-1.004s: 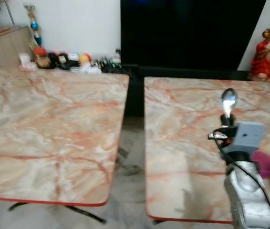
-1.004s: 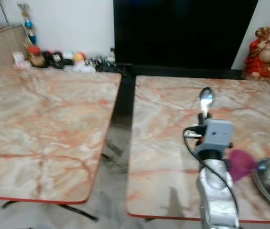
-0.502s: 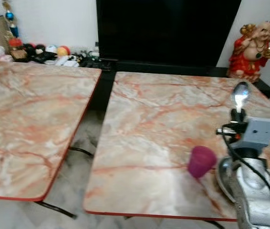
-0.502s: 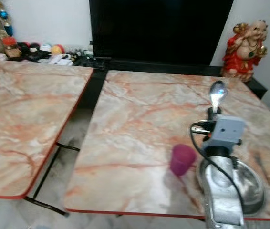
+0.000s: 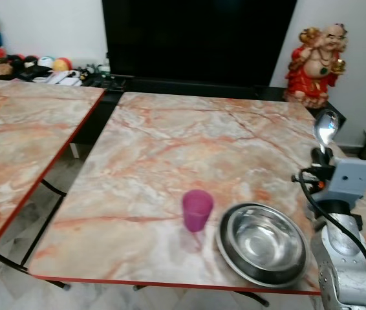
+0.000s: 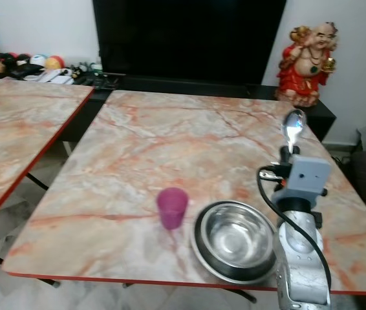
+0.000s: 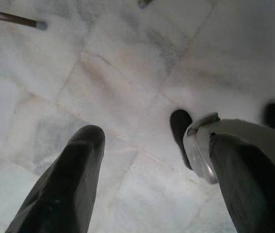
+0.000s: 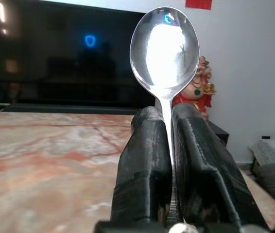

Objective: Setting the table

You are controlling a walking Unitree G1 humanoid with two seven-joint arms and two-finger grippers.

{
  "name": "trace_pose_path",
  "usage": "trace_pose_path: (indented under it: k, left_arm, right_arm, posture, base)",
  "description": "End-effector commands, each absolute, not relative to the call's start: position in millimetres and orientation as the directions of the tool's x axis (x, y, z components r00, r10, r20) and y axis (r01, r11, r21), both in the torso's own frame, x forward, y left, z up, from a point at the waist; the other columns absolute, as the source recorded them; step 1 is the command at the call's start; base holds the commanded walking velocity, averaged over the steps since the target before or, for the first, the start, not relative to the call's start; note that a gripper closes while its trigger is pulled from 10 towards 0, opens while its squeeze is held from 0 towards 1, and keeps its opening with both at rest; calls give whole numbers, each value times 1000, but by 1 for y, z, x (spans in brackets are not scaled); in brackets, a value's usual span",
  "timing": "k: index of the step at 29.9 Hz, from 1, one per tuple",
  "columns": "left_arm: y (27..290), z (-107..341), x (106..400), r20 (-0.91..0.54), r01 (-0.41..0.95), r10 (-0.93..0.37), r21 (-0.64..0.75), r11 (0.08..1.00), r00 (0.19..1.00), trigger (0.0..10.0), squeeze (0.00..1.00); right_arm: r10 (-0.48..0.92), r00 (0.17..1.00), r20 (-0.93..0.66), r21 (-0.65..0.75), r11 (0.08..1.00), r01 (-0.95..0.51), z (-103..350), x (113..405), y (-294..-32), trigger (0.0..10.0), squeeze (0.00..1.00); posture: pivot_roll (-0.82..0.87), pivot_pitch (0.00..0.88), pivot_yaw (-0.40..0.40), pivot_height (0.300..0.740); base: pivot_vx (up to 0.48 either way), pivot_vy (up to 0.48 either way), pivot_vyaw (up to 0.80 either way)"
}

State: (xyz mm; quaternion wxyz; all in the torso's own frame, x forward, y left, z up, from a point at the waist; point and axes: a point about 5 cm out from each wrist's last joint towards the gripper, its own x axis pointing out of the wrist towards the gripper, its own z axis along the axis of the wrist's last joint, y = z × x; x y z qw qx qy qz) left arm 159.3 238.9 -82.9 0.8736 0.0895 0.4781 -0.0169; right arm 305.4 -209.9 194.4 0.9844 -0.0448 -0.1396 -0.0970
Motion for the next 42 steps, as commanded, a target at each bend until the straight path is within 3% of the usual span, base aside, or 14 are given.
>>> trace_pose_path:
  k: [1,12,18,25,35,37,42]
  left_arm:
    - [236,-85,157,-842,110,62,143,984,536,10000,0]
    - [241,-85,154,-841,73,86,147,987,534,10000,0]
    - [242,-85,154,-840,76,100,165,983,533,10000,0]
    - [242,-84,155,-839,81,99,168,982,536,10000,0]
    - [243,-84,155,-842,88,90,160,983,531,10000,0]
    - [243,-84,155,-843,88,89,160,983,531,10000,0]
    - [244,-84,155,-844,95,84,157,983,530,10000,0]
  right_arm:
    - [-208,940,272,-77,969,237,193,304,-218,10000,0]
    - [-216,939,267,-74,967,244,193,305,-221,10000,0]
    - [-231,943,237,-89,962,258,189,306,-223,10000,0]
    - [-242,945,219,-124,954,273,186,307,-230,10000,0]
    - [-408,913,-20,-224,891,394,151,304,-257,10000,0]
    - [-411,910,-47,-225,892,391,148,304,-258,10000,0]
    - [-267,953,-143,-254,941,225,138,307,-247,10000,0]
  posture:
    - [-84,48,-4,740]
    - [-75,52,-5,740]
    - [-74,51,-6,740]
    - [-76,53,-3,740]
    - [-73,55,7,740]
    - [-70,55,13,740]
    - [-74,59,19,740]
  base:
    - [0,0,0]
    - [0,0,0]
    - [0,447,0]
    - [0,0,0]
    - [0,0,0]
    - [0,0,0]
    - [0,0,0]
